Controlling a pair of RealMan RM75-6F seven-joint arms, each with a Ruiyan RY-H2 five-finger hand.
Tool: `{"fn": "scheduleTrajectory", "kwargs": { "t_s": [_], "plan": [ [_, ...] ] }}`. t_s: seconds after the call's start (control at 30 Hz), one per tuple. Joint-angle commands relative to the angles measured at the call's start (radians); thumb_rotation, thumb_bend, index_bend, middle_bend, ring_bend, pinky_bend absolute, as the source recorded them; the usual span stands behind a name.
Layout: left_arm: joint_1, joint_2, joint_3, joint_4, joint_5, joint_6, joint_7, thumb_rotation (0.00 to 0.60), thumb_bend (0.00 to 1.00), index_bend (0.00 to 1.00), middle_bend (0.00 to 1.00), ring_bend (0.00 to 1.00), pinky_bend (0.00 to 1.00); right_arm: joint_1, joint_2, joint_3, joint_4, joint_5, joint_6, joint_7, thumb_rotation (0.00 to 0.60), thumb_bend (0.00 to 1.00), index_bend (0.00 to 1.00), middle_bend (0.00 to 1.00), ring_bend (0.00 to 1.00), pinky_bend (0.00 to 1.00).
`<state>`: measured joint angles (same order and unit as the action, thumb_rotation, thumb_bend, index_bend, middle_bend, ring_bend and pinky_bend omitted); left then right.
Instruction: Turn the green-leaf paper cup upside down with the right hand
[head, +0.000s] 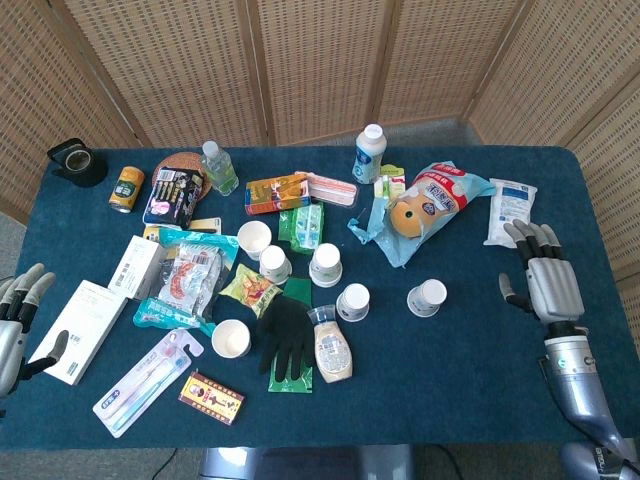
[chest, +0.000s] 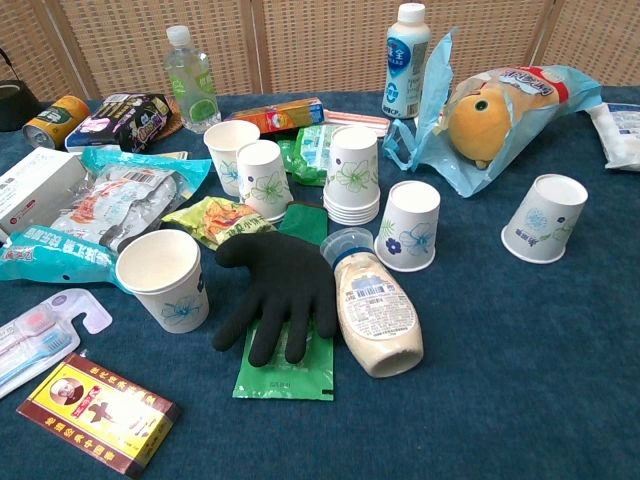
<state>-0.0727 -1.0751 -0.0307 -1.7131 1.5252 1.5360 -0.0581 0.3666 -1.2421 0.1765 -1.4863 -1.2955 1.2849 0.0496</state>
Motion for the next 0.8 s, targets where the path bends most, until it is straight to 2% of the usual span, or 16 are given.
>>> {"fn": "scheduleTrajectory", "kwargs": {
  "t_s": [0.03,0.43,0.8],
  "plan": [
    [0.004,-0.008,0.010,-0.003,-0.011,-0.016,0.022,0.600,0.46,0.03,0.04,0.02,0.07,-0.039,0.027,-0.022,-0.045,0.006,0.036,-0.053,0.600,0.51,0.09,0.00,0.00,0.00],
    [0.008,-0.040,0.023,0.006,-0.002,-0.028,0.049,0.600,0.46,0.03,0.04,0.02,0.06,-0.139,0.087,-0.077,-0.176,-0.042,0.130,-0.114,0.600,0.50,0.08,0.00,0.00,0.00],
    [0.009,-0.037,0.016,0.000,-0.006,-0.027,0.057,0.600,0.46,0.03,0.04,0.02,0.06,-0.151,0.087,-0.066,-0.181,-0.029,0.113,-0.109,0.600,0.49,0.08,0.00,0.00,0.00]
  ]
}}
